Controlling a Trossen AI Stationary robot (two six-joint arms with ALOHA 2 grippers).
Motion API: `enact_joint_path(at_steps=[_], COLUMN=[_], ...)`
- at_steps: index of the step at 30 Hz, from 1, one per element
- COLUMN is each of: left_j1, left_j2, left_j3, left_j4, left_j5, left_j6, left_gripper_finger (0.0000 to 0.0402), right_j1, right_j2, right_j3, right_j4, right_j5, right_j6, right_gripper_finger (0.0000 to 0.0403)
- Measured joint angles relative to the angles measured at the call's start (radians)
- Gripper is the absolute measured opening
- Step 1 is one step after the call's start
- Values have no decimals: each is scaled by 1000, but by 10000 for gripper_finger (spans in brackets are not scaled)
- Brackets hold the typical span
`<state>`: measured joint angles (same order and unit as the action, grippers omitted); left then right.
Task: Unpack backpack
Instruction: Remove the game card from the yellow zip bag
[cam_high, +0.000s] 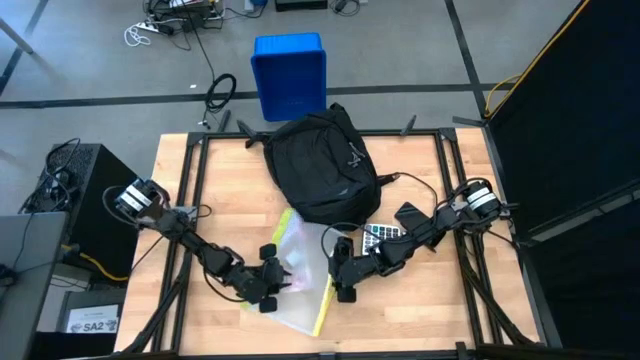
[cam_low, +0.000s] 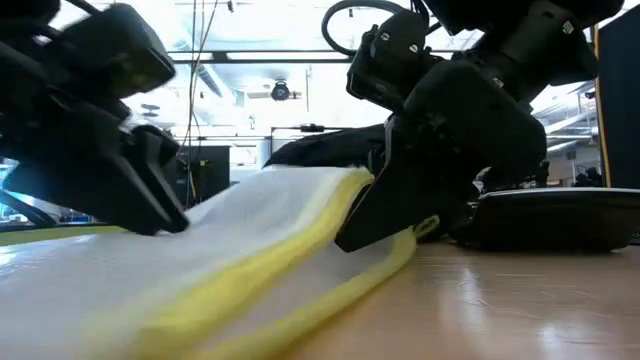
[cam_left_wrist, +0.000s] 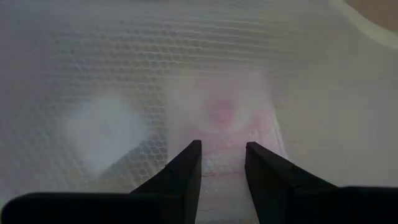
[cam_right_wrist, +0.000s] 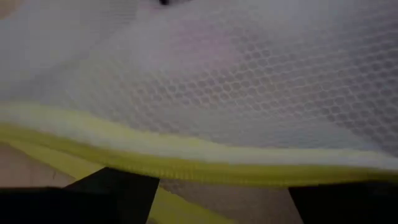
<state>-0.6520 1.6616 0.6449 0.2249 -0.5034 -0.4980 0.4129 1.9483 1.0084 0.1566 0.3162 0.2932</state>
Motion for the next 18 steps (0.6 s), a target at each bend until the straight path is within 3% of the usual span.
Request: enact_joint_path(at_steps=[10, 14, 18], left_j1=[-65, -65, -82], left_j2=[-116, -97, -73], left_j3=[-1, -1, -1], left_j4=[-162, -270, -266], left_j5=[-88, -49, 12], left_j6=[-83, -223, -273], left_gripper_finger=[96, 96, 96], right_j1=[-3, -2, 13], right_j2=[-1, -2, -2], right_j3=[1, 1, 2], right_j4=[-1, 18, 84], right_j5=[2, -17, -41], right_j6=[19, 13, -39], right_gripper_finger=[283, 279, 282])
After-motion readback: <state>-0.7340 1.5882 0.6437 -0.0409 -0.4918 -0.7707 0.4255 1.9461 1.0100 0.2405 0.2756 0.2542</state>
